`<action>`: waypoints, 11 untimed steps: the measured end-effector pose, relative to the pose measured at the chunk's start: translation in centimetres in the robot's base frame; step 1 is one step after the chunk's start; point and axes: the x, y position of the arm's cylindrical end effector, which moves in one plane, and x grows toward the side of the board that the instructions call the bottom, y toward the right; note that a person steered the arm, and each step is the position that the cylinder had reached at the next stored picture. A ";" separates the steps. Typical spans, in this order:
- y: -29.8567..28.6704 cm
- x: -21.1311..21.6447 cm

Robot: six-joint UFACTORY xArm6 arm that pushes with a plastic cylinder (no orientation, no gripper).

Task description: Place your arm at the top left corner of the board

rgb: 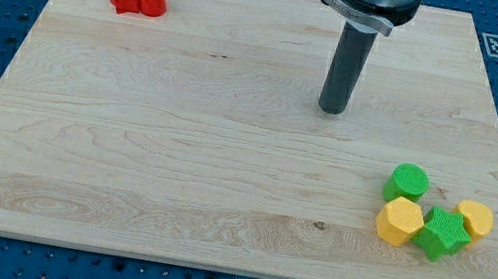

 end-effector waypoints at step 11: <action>-38.4 -22.2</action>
